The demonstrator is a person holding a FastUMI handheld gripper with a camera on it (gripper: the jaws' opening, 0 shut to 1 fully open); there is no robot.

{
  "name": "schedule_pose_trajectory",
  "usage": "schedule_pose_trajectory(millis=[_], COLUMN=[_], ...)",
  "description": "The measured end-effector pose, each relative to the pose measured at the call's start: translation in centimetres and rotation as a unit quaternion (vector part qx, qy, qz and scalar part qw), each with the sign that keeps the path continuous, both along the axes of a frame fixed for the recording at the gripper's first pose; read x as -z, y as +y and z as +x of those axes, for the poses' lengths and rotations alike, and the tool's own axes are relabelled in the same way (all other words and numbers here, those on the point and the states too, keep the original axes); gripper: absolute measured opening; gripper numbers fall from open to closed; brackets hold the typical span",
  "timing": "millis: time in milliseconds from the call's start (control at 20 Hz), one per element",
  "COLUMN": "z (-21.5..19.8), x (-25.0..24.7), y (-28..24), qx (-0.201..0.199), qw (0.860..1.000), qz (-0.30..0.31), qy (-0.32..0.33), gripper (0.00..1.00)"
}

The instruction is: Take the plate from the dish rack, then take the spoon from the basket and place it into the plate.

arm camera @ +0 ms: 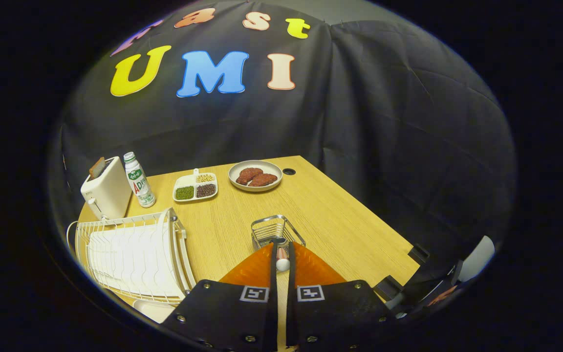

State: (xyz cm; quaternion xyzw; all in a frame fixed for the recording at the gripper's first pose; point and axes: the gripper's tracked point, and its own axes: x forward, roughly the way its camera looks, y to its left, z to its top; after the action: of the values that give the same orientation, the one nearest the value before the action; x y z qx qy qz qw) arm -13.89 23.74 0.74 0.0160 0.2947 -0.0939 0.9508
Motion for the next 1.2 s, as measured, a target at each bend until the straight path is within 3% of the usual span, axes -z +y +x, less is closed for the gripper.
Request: schedule_pose_trajectory(millis=[300, 550, 1200], z=[-1.7, -4.2, -16.0], x=[-5.2, -7.3, -6.4], y=[2.4, 7.0, 18.9], qx=[-0.045, -0.115, -0.298], qw=[0.998, 0.991, 0.952], qz=[-0.014, -0.02, -0.004], qy=[-0.049, -0.071, -0.07], gripper=[0.07, 0.07, 0.07])
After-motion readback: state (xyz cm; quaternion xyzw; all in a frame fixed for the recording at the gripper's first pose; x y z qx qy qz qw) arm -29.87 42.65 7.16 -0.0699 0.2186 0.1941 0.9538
